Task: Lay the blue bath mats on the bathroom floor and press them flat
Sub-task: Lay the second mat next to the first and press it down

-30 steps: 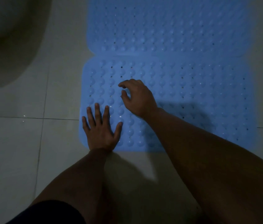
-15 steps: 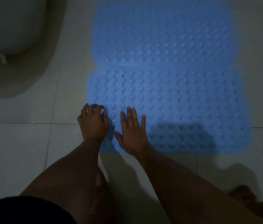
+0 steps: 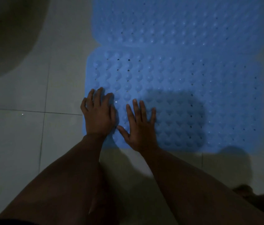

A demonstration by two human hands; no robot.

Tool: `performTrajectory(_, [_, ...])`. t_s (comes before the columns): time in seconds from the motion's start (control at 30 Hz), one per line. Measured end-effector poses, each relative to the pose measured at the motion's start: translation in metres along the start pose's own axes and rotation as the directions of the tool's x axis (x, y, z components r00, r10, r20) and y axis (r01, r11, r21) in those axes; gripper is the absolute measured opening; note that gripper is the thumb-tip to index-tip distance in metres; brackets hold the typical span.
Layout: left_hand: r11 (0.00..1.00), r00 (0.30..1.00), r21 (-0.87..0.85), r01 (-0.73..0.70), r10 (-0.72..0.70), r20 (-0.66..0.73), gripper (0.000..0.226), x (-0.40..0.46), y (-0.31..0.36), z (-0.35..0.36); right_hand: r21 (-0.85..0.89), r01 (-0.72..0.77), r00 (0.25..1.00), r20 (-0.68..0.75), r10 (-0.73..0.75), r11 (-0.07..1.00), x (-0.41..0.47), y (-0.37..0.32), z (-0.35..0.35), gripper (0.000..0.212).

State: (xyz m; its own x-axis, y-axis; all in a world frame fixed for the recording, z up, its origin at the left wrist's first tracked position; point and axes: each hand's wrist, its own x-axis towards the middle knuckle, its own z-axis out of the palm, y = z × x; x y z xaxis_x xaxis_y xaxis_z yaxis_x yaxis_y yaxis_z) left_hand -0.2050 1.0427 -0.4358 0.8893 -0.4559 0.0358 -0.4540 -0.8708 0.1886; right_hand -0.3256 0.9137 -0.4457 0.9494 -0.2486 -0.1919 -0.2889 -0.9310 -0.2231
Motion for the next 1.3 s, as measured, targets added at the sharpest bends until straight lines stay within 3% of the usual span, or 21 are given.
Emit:
performTrajectory(0.3, [0.998,0.998,0.019,0.062,-0.062,-0.024,0.041,-0.009,0.005,-0.009,0.04,0.006,0.987,0.159,-0.012,0.999,0.001,-0.002,-0.014,0.08])
performTrajectory(0.47, [0.996,0.996,-0.018,0.086,-0.086,0.019,0.047,-0.01,0.033,-0.021,0.321,-0.045,0.889,0.444,-0.109,0.946,0.044,0.019,-0.077,0.058])
performTrajectory(0.53, [0.996,0.996,-0.047,0.081,-0.08,0.033,0.049,-0.012,0.054,-0.022,0.416,-0.066,0.916,0.385,-0.11,0.907,0.059,0.036,-0.104,0.053])
performTrajectory(0.6, [0.998,0.999,-0.048,0.029,-0.028,0.02,0.048,-0.014,0.079,-0.02,0.445,-0.116,0.959,0.284,-0.017,0.888,0.063,0.06,-0.123,0.051])
performTrajectory(0.8, [0.962,0.959,-0.086,-0.261,0.268,0.094,0.055,-0.035,0.148,0.009,0.476,-0.174,0.984,0.06,0.165,0.862,0.062,0.125,-0.133,0.044])
performTrajectory(0.93, [0.968,0.957,-0.091,-0.232,0.244,0.155,0.064,-0.055,0.17,0.038,0.474,-0.142,0.978,-0.067,0.197,0.869,0.057,0.152,-0.121,0.036])
performTrajectory(1.1, [0.968,0.961,0.006,-0.252,0.25,0.117,0.075,-0.055,0.173,0.05,0.451,-0.001,0.941,-0.302,0.154,0.892,0.054,0.162,-0.101,0.028])
performTrajectory(1.3, [0.967,0.963,0.038,-0.251,0.246,0.106,0.078,-0.044,0.158,0.036,0.421,0.13,0.912,-0.405,0.057,0.898,0.065,0.15,-0.111,0.025])
